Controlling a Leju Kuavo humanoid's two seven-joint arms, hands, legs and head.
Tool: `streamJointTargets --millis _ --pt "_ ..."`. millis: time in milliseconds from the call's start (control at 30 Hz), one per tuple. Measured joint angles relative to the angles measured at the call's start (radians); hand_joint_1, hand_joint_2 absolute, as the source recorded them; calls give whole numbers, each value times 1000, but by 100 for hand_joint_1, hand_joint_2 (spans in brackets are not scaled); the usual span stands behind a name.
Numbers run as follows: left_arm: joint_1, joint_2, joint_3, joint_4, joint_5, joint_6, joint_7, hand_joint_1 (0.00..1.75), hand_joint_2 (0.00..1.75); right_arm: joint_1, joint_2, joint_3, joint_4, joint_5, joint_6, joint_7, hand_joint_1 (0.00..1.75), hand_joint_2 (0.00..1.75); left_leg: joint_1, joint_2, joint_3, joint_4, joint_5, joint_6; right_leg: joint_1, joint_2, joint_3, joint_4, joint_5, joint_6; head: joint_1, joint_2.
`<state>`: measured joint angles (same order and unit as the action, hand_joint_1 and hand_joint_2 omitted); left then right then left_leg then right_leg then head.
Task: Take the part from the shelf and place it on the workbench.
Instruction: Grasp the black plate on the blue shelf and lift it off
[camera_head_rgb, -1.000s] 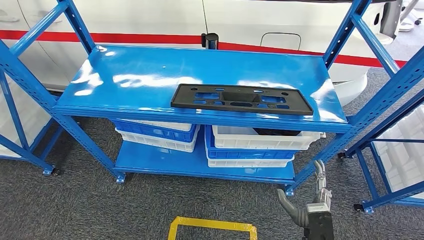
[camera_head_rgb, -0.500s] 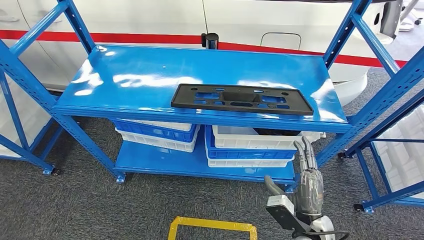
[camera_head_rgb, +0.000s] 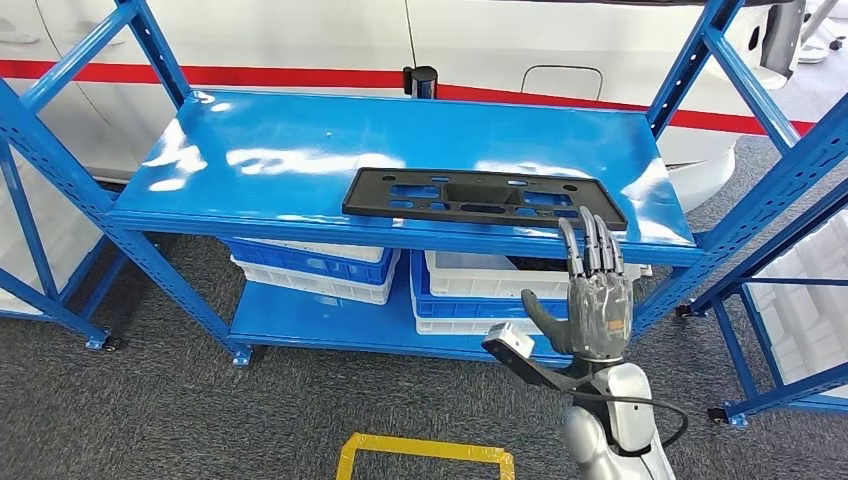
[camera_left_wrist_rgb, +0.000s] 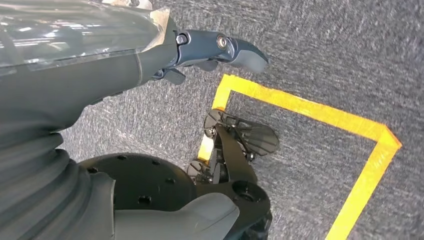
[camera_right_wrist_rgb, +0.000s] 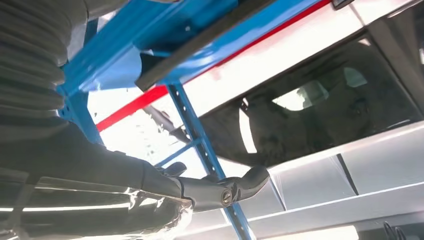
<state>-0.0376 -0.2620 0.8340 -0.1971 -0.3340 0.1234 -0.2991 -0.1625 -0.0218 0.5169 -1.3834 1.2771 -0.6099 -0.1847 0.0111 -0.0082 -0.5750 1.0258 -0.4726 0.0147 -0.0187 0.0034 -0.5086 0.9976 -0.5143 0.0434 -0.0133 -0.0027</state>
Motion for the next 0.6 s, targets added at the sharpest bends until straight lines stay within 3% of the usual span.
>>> streamJointTargets --millis 300,600 --pt "-5 6 -43 3 -48 -51 -1 0 175 -166 27 0 162 186 -8 138 0 175 0 0 0 0 0 0 0 0 0 0 0 0 0 0" --pt "-13 19 -91 4 -110 -129 0 0 175 -295 45 6 331 280 36 286 0 175 0 0 0 0 0 0 0 0 0 0 0 0 0 0"
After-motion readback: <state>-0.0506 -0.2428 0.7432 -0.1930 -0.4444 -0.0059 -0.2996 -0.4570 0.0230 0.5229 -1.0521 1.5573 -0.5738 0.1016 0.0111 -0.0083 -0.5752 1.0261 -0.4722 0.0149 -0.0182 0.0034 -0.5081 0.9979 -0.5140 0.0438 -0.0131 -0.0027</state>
